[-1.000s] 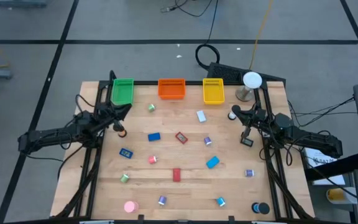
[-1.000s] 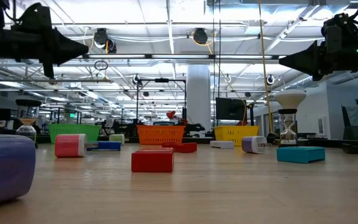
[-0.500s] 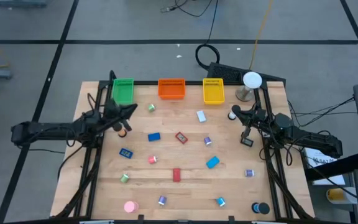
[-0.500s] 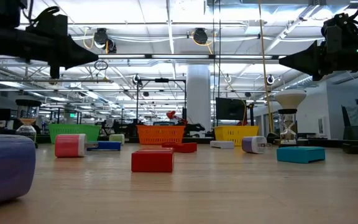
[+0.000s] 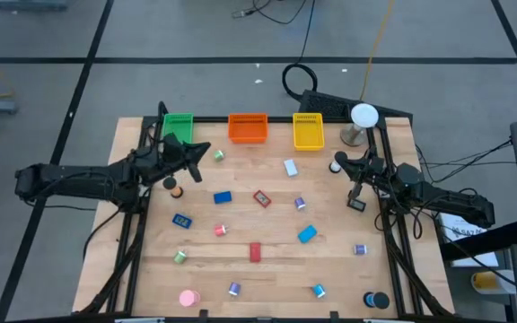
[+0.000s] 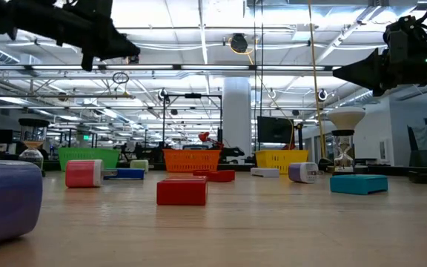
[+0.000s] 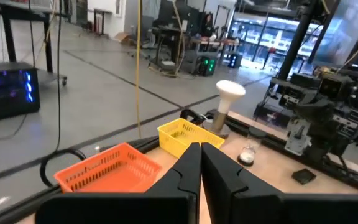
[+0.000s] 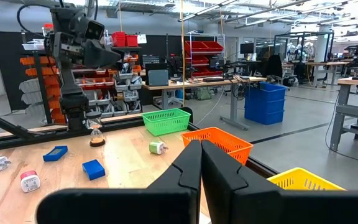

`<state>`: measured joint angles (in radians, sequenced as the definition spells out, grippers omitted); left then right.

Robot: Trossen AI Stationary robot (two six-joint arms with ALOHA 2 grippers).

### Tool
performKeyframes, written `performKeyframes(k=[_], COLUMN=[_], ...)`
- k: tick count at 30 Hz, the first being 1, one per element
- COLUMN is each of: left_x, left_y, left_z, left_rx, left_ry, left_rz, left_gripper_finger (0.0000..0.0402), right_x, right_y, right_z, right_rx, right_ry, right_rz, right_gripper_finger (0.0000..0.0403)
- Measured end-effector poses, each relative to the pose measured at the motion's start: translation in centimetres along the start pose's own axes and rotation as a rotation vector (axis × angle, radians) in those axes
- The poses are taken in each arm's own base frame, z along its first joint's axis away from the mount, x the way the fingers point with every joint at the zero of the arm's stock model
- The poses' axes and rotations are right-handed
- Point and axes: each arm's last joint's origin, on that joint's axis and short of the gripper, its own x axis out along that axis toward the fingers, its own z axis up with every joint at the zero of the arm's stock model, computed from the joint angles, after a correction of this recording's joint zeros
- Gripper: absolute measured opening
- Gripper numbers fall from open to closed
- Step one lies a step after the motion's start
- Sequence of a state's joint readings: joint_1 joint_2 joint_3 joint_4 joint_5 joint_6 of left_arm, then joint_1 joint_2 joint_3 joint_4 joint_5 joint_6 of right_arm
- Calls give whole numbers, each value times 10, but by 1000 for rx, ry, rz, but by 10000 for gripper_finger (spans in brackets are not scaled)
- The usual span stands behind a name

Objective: Pick & Place Office items
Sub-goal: Put the top green charger adaptor into the green bin

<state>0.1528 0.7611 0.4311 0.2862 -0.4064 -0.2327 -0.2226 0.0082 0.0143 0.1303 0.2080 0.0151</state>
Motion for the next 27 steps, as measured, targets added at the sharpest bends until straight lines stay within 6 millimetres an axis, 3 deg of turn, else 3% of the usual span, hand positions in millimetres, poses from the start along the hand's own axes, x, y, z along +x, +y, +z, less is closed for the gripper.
performKeyframes(k=[16, 27], left_x=[51, 67], left_y=[-22, -12], left_z=[6, -4], left_rx=[75, 16], left_ry=[301, 331], left_rz=[129, 225], left_gripper_finger=[4, 18], right_x=[0, 0], right_y=[0, 0], right_z=[0, 0], right_rx=[0, 0], right_ry=[0, 0], right_rz=[0, 0], right_gripper_finger=[4, 4])
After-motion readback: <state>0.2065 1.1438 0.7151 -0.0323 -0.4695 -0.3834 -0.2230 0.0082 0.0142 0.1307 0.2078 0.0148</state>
